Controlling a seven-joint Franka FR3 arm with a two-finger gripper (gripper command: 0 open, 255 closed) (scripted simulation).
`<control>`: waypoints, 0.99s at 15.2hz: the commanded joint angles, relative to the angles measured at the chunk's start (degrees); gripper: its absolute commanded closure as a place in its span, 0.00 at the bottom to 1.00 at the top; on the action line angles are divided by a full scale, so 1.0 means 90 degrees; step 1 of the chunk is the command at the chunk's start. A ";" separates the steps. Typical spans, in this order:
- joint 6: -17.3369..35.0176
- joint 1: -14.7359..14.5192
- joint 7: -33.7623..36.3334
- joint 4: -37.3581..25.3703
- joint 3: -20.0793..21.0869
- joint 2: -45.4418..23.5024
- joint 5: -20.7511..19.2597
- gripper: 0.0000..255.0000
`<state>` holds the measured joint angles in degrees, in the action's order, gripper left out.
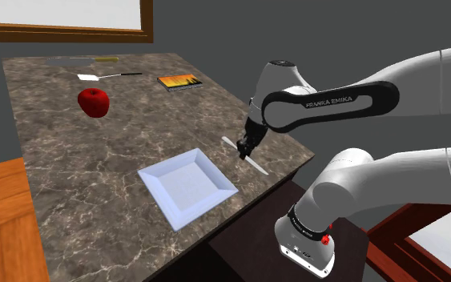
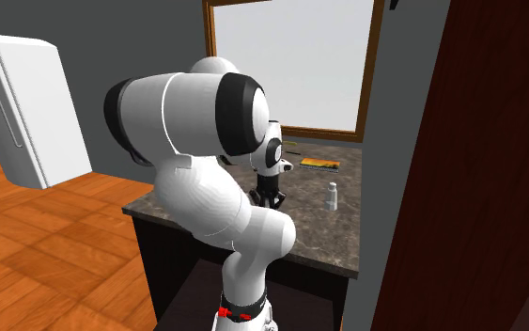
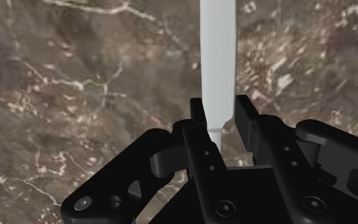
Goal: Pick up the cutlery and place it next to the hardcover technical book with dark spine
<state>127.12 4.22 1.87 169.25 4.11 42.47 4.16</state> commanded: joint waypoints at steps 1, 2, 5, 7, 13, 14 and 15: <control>-0.0238 0.0008 -0.0001 -0.0107 -0.0012 0.0129 -0.0014 1.00; -0.0358 0.0010 0.0001 -0.0165 -0.0016 0.0191 -0.0020 1.00; -0.0704 0.0017 0.0006 -0.0347 -0.0030 0.0356 -0.0037 1.00; -0.0926 0.0021 0.0009 -0.0475 -0.0039 0.0450 -0.0048 1.00; -0.1552 0.0034 0.0017 -0.0890 -0.0065 0.0661 -0.0078 1.00; -0.1615 0.0035 0.0018 -0.0936 -0.0068 0.0677 -0.0081 1.00; -0.1462 0.0077 -0.0024 -0.1119 -0.0096 0.0341 -0.0114 1.00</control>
<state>113.73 4.67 1.93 160.16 3.48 46.80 3.36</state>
